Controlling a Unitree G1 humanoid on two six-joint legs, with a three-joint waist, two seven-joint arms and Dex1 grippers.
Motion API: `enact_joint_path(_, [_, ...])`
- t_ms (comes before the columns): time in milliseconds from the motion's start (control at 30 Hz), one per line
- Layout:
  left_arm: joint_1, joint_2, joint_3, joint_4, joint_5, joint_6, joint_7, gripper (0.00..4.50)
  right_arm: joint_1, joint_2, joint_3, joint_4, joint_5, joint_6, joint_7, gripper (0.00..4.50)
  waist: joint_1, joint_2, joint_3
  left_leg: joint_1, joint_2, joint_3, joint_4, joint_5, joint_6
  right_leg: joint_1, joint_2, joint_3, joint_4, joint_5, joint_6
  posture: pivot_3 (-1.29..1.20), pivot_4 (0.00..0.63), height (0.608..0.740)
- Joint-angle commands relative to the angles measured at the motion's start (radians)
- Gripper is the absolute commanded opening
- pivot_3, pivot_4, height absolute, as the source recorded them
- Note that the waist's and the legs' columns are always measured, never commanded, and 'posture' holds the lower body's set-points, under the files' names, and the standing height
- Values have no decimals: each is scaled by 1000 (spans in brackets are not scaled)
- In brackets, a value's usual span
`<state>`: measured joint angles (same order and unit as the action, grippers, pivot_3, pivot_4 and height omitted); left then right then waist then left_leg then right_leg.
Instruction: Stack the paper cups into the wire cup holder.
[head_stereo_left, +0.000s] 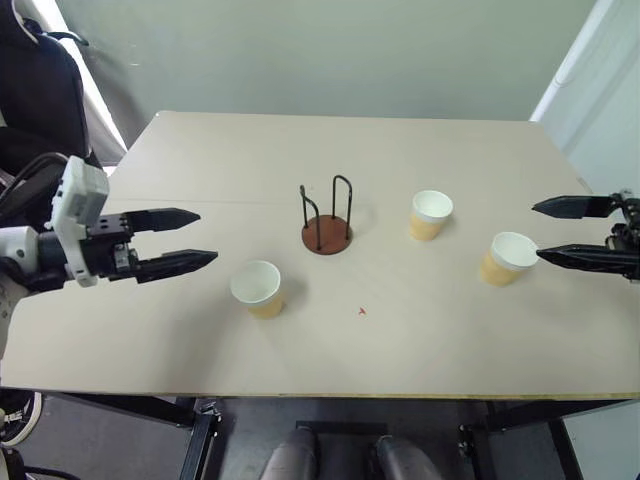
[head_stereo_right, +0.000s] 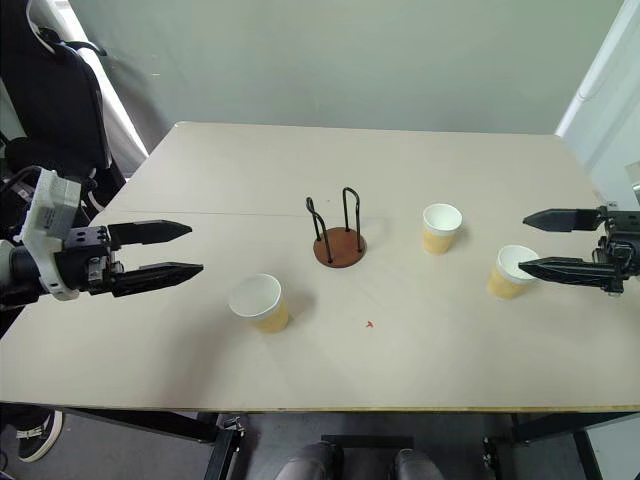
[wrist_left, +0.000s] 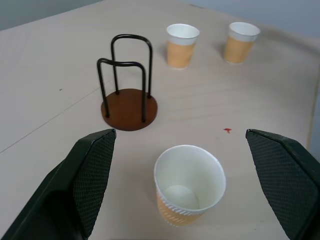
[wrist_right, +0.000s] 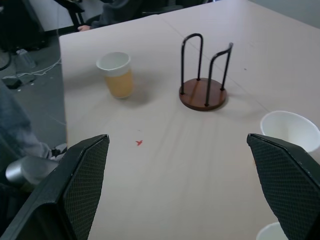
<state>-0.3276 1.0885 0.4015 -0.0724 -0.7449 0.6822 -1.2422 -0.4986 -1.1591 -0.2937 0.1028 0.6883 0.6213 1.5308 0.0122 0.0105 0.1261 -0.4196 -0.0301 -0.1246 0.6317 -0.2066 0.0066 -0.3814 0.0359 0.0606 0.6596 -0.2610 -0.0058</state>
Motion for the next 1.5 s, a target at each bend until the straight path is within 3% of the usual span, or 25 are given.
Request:
enact_joint_path(33, [-24,14,6,-7,1,-7,0,4447,-4,-2,-53,-49,39,12,-16,4500,0,0,0,0,0,0,0,0,0,0,0,0,0,0,0,0,150,740])
enact_joint_path(200, [-70,-16,-66,-18,66,-23,92,4447,1,-5,-56,-48,37,10,-27,4500,2,0,0,0,0,0,0,0,0,0,0,0,0,0,0,0,150,740])
enact_joint_path(333, [-191,-140,-237,-68,200,-4,312,4447,-2,2,-58,-45,35,7,-41,4500,7,0,0,0,-1,0,0,2,2,1,-1,0,0,0,1,0,150,740])
enact_joint_path(433, [-242,-233,-310,-131,197,54,377,4447,3,8,-59,-50,36,6,-53,4500,7,-3,2,-1,-2,0,1,4,2,1,-2,0,0,2,3,0,150,740])
enact_joint_path(533, [-228,-257,-362,-146,238,82,421,4447,18,4,-72,-58,37,10,-60,4500,0,-5,3,-1,-2,1,1,5,0,1,-2,0,-1,2,3,0,150,740])
enact_joint_path(733, [-264,-322,-409,-119,306,98,518,4447,42,-1,-92,-72,41,14,-69,4500,1,-5,3,-1,-2,3,0,8,-5,1,-2,0,-3,1,5,0,150,740])
enact_joint_path(1033, [-360,-518,-463,-22,374,122,650,4447,46,7,-90,-78,37,12,-85,4500,10,-6,4,-1,-3,2,3,9,-2,6,-2,1,-9,5,11,0,150,740])
enact_joint_path(1500, [-463,-614,-533,111,485,79,669,4447,81,4,-119,-109,52,27,-111,4500,13,-7,4,-1,-4,3,7,7,0,8,-3,1,-12,6,14,0,150,740])
